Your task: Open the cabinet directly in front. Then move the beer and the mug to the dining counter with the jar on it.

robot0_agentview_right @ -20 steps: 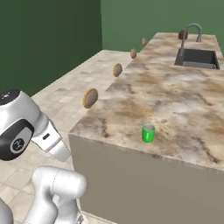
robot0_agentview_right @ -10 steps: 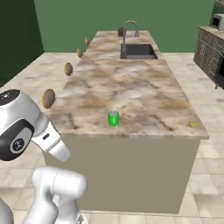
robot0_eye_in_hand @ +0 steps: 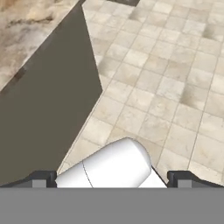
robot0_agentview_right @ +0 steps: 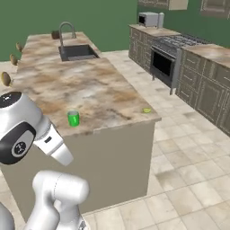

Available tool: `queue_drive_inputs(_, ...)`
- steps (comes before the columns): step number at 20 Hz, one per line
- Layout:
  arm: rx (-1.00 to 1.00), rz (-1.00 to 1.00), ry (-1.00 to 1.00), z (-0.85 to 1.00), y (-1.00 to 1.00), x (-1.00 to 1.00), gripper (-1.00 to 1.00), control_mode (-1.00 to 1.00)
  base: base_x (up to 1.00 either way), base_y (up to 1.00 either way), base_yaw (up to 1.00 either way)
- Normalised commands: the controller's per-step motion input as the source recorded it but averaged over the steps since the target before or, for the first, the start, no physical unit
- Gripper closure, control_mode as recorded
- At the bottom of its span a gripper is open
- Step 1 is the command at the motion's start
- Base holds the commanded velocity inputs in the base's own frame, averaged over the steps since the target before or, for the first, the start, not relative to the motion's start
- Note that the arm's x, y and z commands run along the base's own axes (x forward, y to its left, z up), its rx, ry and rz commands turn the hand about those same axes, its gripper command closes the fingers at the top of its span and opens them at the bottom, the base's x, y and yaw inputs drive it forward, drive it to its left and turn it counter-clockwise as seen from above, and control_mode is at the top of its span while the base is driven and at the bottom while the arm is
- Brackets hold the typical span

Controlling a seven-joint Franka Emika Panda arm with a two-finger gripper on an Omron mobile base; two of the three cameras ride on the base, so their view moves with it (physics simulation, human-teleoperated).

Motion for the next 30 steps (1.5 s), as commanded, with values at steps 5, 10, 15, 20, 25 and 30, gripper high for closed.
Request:
queue_drive_inputs(5,0.00,0.00,0.00,0.00,0.00,0.00,-1.00,1.00,0.07,-0.23,-0.54)
queue_drive_inputs(10,0.00,0.00,0.00,0.00,0.00,0.00,-1.00,1.00,0.29,-0.21,-0.44)
queue_drive_inputs(15,0.00,0.00,0.00,0.00,0.00,0.00,-1.00,1.00,0.49,-0.21,-0.35)
queue_drive_inputs(20,0.00,0.00,0.00,0.00,0.00,0.00,-1.00,1.00,0.69,-0.21,-0.18)
queue_drive_inputs(25,0.00,0.00,0.00,0.00,0.00,0.00,-1.00,1.00,0.86,-0.22,-0.08)
queue_drive_inputs(30,0.00,0.00,0.00,0.00,0.00,0.00,-1.00,1.00,0.89,-0.22,-0.07)
